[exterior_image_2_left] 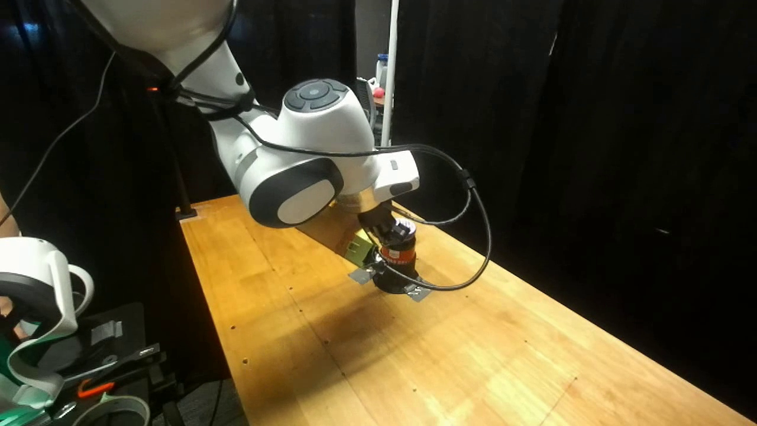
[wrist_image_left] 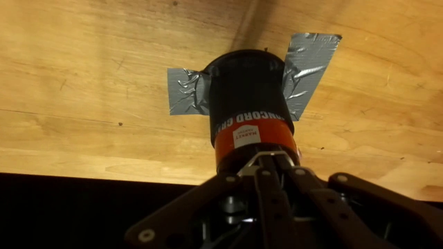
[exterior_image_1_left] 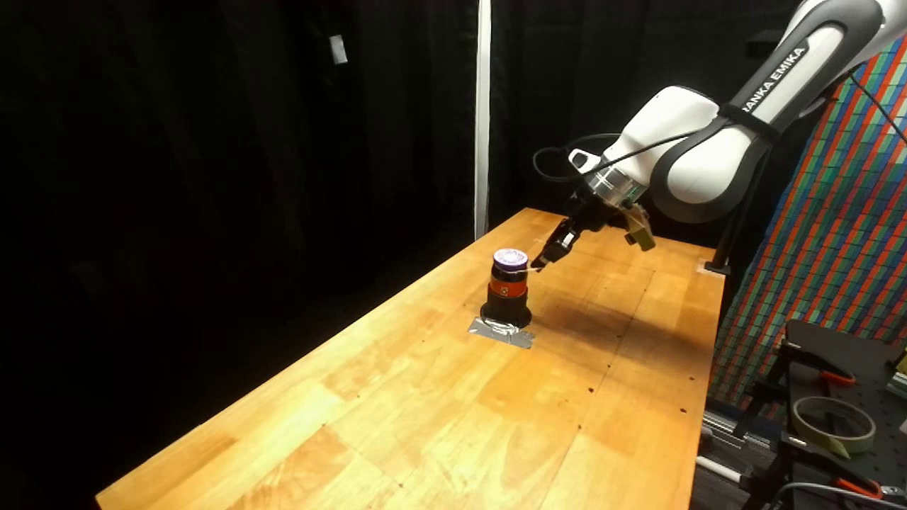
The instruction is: Put the rubber band around the cup
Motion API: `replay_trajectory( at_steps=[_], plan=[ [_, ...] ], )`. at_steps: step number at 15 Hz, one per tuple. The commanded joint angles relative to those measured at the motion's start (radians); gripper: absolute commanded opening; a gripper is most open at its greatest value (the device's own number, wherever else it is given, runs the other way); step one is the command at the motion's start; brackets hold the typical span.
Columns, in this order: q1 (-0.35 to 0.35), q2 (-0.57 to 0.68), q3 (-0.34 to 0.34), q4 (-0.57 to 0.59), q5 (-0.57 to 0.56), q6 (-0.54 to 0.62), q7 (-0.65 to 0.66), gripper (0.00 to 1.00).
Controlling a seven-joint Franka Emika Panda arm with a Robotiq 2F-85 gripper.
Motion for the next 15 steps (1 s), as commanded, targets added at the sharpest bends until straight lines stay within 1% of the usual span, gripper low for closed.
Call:
replay_trajectory(
  at_steps=[1, 3, 5, 6, 8, 9, 11, 13, 14, 15],
  plan=[
    [-0.225, 0.056, 0.187, -0.055, -0.045, 0.150, -0.048, 0.08],
    [-0.326, 0.110, 0.259, -0.062, -0.094, 0.209, -0.047, 0.06],
    [-0.392, 0.157, 0.300, -0.071, -0.150, 0.257, -0.043, 0.06],
    [-0.421, 0.177, 0.318, -0.074, -0.178, 0.263, -0.042, 0.07],
    [-0.468, 0.222, 0.341, -0.075, -0.232, 0.274, -0.045, 0.08],
    [-0.488, 0.241, 0.350, -0.074, -0.255, 0.275, -0.045, 0.07],
    [-0.514, 0.267, 0.362, -0.075, -0.293, 0.275, -0.043, 0.06],
    [-0.538, 0.268, 0.376, -0.072, -0.309, 0.225, -0.029, 0.07],
    [-0.550, 0.263, 0.384, -0.069, -0.311, 0.189, -0.021, 0.10],
    [-0.535, 0.222, 0.357, -0.058, -0.364, 0.139, 0.075, 0.33]
  ],
)
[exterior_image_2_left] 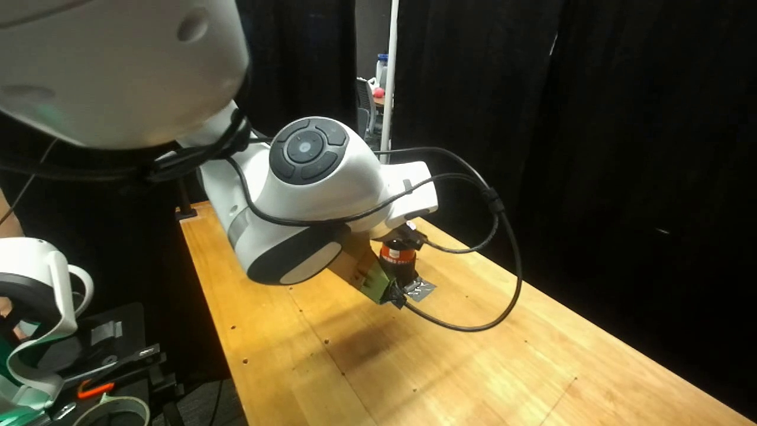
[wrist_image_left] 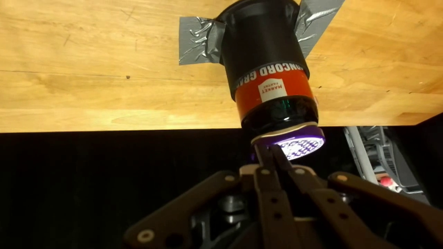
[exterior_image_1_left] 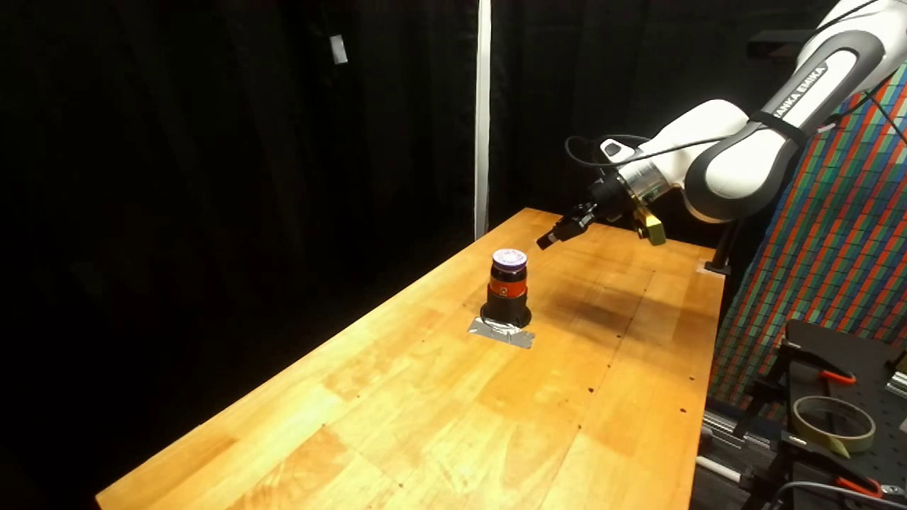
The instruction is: Put the rubber band around the cup
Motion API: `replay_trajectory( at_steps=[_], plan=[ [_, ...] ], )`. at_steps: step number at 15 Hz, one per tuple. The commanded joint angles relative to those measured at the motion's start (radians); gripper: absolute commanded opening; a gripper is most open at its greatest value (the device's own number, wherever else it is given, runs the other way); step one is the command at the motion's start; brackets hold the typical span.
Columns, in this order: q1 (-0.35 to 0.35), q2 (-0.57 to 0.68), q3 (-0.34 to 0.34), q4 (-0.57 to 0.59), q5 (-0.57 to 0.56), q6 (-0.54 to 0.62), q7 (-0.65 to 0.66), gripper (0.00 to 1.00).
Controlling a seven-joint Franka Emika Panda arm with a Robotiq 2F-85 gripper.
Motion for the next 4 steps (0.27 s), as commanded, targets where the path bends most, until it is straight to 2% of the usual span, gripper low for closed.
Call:
replay_trajectory(
  at_steps=[1, 2, 4],
  plan=[
    [-0.050, -0.059, 0.051, 0.007, 0.009, -0.160, 0.065, 0.35],
    [-0.042, -0.108, 0.038, 0.024, -0.017, -0.259, 0.151, 0.35],
    [-0.073, -0.156, 0.090, 0.042, 0.044, -0.426, 0.159, 0.47]
  ],
)
